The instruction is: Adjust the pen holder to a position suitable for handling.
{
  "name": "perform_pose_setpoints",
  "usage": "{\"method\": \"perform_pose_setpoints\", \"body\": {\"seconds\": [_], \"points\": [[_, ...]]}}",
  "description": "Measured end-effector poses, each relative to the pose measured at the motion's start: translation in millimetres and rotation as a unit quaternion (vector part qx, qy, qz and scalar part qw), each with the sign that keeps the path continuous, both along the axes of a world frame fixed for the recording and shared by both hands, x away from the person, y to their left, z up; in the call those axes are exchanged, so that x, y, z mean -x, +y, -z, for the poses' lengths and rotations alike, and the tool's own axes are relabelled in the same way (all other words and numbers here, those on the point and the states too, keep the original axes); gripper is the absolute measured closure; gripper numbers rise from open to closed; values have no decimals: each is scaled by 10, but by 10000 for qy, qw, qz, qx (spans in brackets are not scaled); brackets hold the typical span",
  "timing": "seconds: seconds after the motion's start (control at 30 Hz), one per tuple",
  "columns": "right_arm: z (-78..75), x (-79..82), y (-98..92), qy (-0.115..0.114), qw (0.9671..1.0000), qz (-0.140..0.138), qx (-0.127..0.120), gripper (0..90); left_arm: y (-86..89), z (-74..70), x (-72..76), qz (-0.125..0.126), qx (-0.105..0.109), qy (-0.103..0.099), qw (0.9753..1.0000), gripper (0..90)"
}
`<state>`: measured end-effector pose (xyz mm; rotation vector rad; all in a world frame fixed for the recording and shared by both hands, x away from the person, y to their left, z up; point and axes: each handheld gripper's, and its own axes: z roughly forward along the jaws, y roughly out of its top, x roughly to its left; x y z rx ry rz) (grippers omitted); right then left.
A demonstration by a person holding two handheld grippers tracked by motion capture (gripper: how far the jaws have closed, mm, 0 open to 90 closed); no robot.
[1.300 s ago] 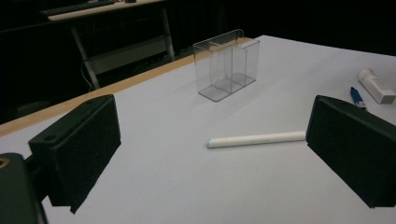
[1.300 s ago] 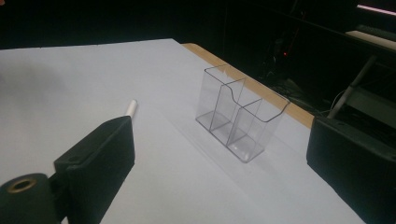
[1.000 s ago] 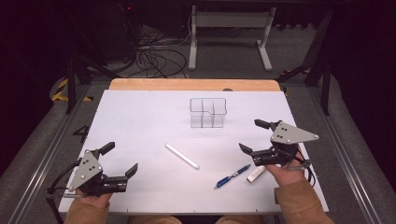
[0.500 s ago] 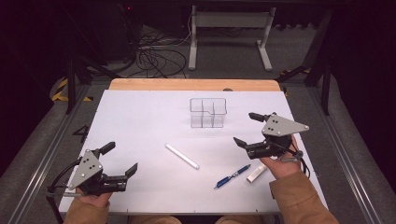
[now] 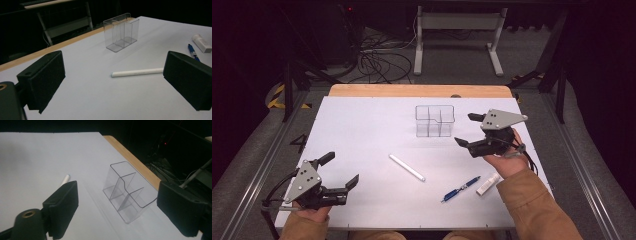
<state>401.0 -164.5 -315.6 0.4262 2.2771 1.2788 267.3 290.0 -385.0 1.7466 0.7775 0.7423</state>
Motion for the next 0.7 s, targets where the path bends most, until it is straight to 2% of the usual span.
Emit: {"method": "perform_pose_setpoints", "body": {"seconds": [0.03,0.07,0.1,0.23,0.7], "points": [[6,-76,43,66,9999,-52,84,205,1,1,0,-7,-2,-1,10000,48],[6,-76,43,66,9999,-52,84,205,2,2,0,-14,1,-2,10000,48],[18,-143,85,118,9997,-87,206,229,5,3,-1,-16,-4,-2,10000,48],[48,-268,175,246,9988,-147,401,248,8,4,-4,-19,-5,-1,10000,48],[152,-623,326,692,9956,-203,601,300,14,11,-11,-24,1,17,10000,48]]}}
